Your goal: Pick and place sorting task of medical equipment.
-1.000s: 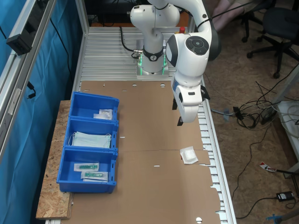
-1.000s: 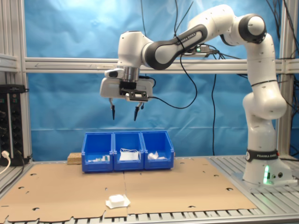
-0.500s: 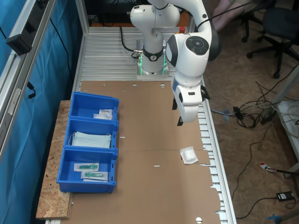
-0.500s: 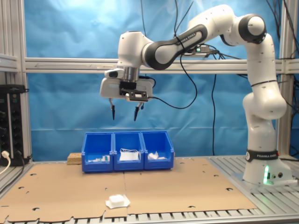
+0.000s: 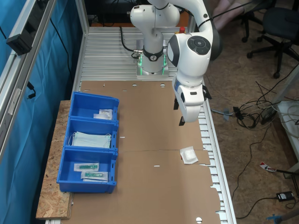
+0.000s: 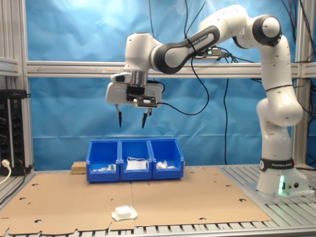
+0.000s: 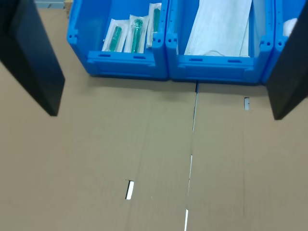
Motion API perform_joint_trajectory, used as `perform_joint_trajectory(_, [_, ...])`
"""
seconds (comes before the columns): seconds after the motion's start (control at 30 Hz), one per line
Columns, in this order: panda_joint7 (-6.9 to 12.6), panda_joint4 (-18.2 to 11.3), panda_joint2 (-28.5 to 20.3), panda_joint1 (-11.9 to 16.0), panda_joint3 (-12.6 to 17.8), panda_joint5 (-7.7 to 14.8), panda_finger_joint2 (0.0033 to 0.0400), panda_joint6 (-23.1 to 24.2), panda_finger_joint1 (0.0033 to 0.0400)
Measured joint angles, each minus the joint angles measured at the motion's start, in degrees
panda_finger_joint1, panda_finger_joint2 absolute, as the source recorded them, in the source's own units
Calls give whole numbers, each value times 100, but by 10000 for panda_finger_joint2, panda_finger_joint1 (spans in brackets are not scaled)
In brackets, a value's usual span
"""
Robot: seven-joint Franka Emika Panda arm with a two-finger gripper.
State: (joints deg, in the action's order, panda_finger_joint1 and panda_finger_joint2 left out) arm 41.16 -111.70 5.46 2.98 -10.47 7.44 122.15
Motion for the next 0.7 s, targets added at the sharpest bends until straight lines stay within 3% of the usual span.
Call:
perform_joint_trajectory(0.33, [0,0,171,0,-216,0,400,2,400])
perform_joint_trajectory(0.7, [0,0,728,-3,-414,0,400,229,400])
